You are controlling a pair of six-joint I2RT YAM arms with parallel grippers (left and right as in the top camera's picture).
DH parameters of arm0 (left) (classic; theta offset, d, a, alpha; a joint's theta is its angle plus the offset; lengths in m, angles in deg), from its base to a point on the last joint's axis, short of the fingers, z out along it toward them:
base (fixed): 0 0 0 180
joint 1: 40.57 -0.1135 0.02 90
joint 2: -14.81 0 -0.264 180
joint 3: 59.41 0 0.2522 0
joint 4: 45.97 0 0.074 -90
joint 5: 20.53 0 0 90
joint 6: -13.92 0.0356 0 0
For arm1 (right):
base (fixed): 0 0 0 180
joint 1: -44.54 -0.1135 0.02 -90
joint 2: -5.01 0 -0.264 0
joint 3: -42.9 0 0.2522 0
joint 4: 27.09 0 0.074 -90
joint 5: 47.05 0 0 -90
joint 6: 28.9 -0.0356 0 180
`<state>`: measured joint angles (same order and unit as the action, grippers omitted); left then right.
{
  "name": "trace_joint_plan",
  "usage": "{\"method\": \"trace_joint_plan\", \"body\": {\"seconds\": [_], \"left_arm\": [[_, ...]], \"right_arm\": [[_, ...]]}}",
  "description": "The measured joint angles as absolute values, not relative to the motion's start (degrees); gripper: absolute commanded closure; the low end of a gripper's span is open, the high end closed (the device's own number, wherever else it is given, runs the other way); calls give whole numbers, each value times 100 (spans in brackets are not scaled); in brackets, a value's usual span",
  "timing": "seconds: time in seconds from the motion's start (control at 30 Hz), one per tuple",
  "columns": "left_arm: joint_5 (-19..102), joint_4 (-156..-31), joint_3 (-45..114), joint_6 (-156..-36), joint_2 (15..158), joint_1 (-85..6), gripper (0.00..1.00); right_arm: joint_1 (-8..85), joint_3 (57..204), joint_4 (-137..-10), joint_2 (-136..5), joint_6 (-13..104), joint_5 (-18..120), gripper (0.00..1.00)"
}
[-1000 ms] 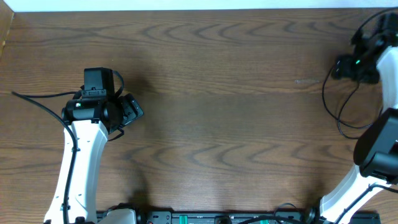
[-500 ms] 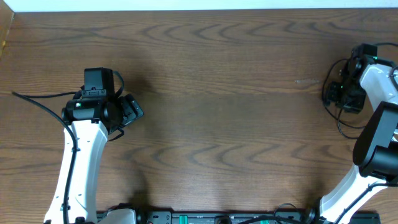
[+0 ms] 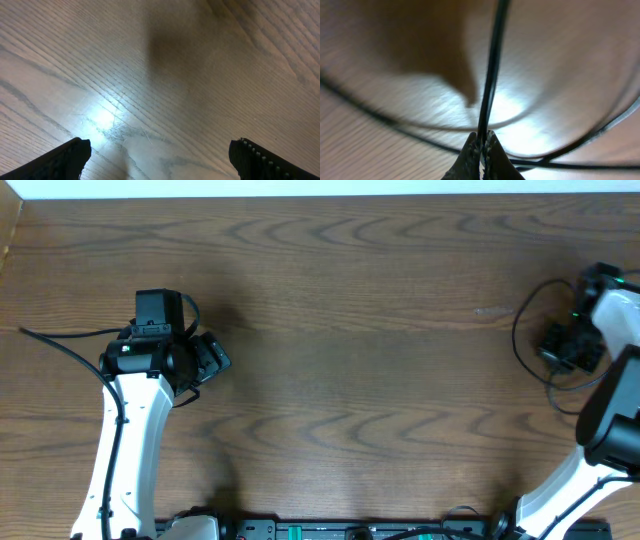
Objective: Untangle cables
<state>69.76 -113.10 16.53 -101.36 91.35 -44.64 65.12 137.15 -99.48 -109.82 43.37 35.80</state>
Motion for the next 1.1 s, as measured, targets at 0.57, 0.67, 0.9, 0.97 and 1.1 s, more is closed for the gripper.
{"method": "trace_joint_plan", "body": {"seconds": [0.57,0.67,0.9,0.97,1.1], "left_arm": [[6911,-11303,1653,-10136,9135,-4464,7],[6880,-11303,1653,-10136,9135,-4464,7],[6843,-11301,1653,-10136,9135,-4464,7],[6832,-11303,1653,-10136,9135,-4464,6],[6828,-11301,1653,-10136,9135,-4464,7]], "right_arm": [[7646,13693,-8884,-9478,5731,5774,63],[7639,13695,-8991,-9183,5491,4817,64],[7749,13603,-9380,-9227,4258,2629,72],[7875,13551,-9371,-9308,3937,2430,75],[8330,13516,-9161,-9600,3583,2430,75]]}}
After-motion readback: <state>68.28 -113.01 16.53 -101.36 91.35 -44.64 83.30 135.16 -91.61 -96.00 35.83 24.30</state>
